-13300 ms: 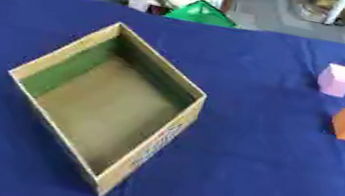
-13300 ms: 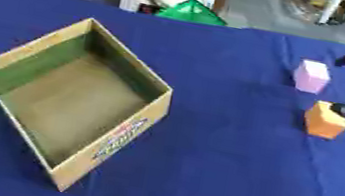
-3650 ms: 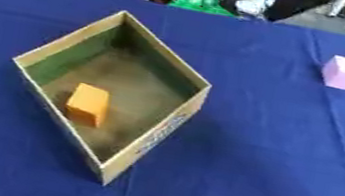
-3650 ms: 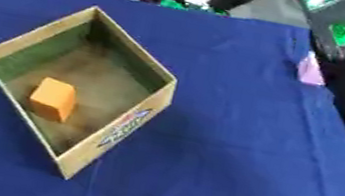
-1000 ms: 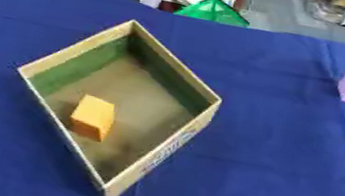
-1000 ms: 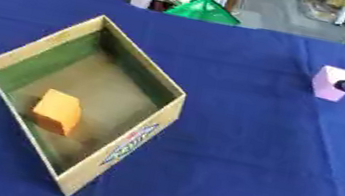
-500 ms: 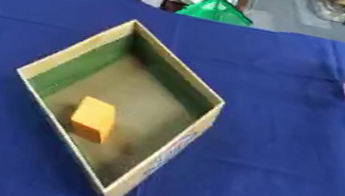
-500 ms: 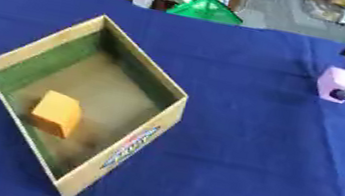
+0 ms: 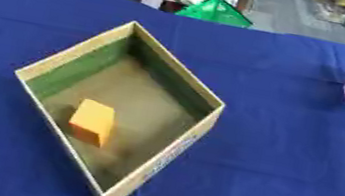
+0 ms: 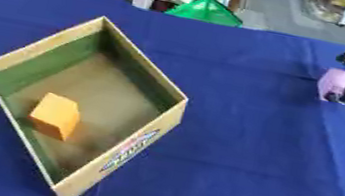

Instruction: Pick up objects on the table and place them in the box.

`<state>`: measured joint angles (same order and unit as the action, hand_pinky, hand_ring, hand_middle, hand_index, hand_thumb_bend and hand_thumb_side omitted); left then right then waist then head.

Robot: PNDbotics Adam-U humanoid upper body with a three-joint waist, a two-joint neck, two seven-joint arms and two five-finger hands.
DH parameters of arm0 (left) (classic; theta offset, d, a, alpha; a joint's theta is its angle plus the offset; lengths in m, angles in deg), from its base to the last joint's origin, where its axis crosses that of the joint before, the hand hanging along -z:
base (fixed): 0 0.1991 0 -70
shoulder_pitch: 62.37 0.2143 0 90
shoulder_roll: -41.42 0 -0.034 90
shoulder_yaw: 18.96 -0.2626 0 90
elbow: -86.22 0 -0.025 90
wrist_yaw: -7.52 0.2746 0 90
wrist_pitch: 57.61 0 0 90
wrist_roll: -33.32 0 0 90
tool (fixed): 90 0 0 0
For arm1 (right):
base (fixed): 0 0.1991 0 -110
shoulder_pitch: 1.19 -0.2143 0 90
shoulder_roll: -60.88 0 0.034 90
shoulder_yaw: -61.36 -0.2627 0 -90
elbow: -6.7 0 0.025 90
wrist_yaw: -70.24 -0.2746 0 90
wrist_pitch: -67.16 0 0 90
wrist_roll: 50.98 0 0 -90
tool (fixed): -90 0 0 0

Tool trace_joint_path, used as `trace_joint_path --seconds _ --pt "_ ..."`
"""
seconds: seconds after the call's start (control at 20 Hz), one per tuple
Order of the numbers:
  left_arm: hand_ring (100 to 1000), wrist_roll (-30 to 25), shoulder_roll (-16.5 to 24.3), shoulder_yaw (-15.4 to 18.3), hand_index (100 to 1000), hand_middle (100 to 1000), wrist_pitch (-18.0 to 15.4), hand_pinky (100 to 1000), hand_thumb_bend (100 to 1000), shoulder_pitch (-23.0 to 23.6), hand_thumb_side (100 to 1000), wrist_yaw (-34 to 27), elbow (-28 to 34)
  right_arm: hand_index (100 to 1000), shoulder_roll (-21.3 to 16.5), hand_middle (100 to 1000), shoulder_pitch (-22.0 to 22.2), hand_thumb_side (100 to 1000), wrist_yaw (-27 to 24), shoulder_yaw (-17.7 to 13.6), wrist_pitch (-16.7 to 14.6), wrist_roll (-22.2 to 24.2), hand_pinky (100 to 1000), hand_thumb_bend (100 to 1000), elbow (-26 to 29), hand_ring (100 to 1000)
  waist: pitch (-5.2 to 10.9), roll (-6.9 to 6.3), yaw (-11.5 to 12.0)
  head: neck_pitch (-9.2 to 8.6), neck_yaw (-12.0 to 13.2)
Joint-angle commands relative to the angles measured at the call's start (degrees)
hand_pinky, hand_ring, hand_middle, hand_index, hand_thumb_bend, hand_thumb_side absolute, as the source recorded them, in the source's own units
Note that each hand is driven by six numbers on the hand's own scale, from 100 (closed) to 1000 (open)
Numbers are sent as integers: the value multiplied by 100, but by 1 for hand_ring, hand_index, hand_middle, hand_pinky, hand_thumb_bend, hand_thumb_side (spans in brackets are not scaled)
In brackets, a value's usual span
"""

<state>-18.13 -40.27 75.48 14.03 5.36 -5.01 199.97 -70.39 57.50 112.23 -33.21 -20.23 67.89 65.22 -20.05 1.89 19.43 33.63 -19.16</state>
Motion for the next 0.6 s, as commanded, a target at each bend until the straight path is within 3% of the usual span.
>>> trace_joint_path --seconds 0.05,0.15,0.3,0.45,0.6 --pt "719 -27 157 27 867 713 4 842 556 -60 973 -8 83 932 -186 840 -85 198 117 -67 78 -142 785 297 -72 866 95 -6 -3 -60 -22" --pt "719 -30 158 27 866 713 7 843 556 -56 973 -8 83 871 -179 768 -99 194 97 -70 77 -225 745 232 -61 818 96 -6 -18 -41 -11" --pt "720 -39 155 23 866 714 7 843 555 -60 972 -9 83 706 -187 580 -96 180 31 -52 49 -316 627 140 4 690 104 -2 -37 -22 -10" --pt "720 -48 148 21 864 714 6 844 555 -57 972 -10 83 633 -174 507 -94 192 -53 -18 -2 -319 555 100 83 604 118 0 -43 -19 -11" --pt "720 -51 151 29 864 715 4 844 556 -44 971 -7 83 614 -177 493 -104 216 -227 -26 -51 -349 547 100 236 581 137 1 -54 6 1"
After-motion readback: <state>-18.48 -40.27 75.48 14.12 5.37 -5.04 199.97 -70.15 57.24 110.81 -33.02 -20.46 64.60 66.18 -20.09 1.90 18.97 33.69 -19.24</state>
